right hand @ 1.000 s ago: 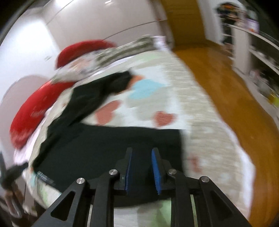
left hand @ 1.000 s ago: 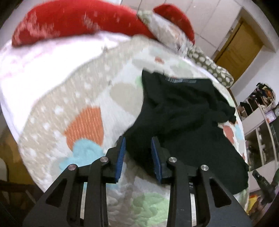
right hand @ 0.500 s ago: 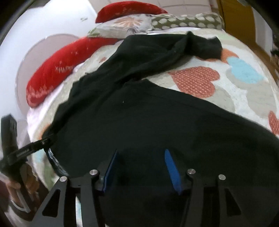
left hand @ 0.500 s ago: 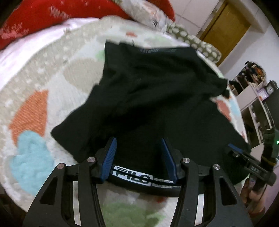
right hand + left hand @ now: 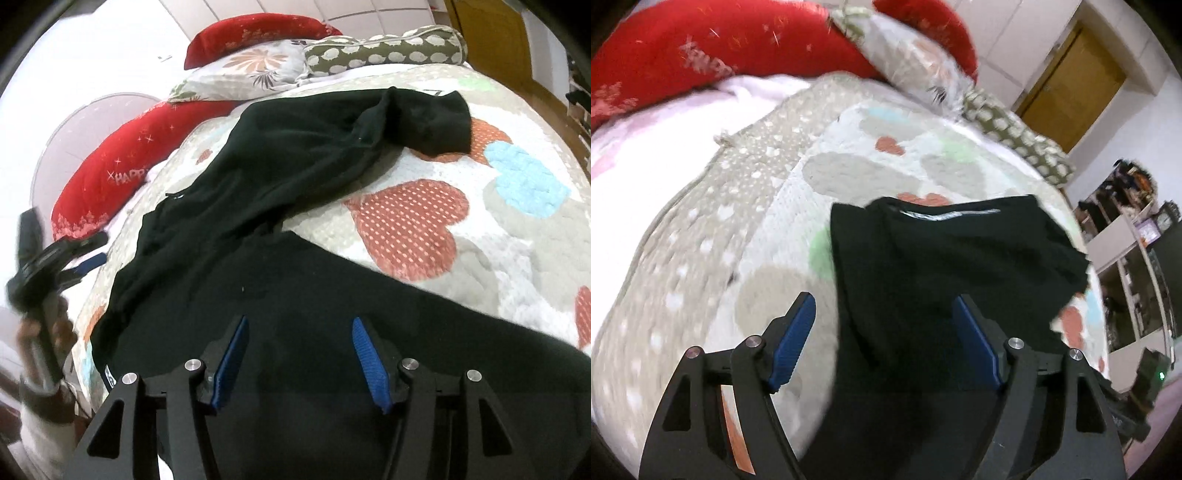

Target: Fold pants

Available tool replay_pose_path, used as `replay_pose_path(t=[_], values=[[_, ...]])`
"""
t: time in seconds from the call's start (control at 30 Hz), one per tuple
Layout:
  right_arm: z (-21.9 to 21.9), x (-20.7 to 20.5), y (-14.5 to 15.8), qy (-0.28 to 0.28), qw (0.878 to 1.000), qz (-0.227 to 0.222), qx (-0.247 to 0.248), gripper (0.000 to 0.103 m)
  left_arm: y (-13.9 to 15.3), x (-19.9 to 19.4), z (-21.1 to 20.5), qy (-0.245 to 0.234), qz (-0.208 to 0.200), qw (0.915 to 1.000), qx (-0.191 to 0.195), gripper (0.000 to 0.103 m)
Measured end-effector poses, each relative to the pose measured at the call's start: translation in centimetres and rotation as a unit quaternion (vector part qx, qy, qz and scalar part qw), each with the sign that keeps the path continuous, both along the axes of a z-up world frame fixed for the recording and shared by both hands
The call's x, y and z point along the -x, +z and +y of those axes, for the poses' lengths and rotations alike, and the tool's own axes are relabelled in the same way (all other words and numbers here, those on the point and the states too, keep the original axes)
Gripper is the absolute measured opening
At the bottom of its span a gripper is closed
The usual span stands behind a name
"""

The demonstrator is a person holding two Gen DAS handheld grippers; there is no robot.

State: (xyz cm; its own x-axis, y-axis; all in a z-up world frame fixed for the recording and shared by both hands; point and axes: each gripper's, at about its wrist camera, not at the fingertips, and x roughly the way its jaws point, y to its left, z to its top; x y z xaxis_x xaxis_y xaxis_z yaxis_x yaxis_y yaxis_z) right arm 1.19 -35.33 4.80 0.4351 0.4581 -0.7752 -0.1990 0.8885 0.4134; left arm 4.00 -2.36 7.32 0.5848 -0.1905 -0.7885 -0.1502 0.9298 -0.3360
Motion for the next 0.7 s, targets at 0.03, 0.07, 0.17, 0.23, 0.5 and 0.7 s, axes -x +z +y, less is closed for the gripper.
replay_pose_path(t=[0.03,0.07,0.17,0.23,0.5,0.7], values=[[0.1,-0.2,0.0,0.001,1.0,0.0,-0.001,0.057,-0.4,-1.2,0.2,-0.009,0.003,0.9999,-0.002,0.078],[0.2,-0.4,0.0,0.002,1.0,-0.001,-0.001,0.057,-0.8,-2.5,0.4,-0.022,0.006,0.9997,-0.008,0.078],[0.3,-1.2,0.2,0.001,1.0,0.0,-0.01,0.057,-1.8,-5.2,0.4,-0.036,0.013,0.9982,-0.045,0.078],[0.6,-2.0,0.4,0.003,1.0,0.0,-0.016,0.057,-2.2,-6.7,0.3,-0.047,0.012,0.997,-0.06,0.078],[1.4,-2.7,0.5,0.011,1.0,0.002,-0.006,0.058,-5.7,-11.7,-1.7,-0.097,0.061,0.9864,-0.118,0.078],[0.5,-2.1,1.4,-0.003,1.0,0.001,-0.009,0.058,-4.4,-10.7,-2.7,-0.128,0.043,0.9814,-0.136,0.024]])
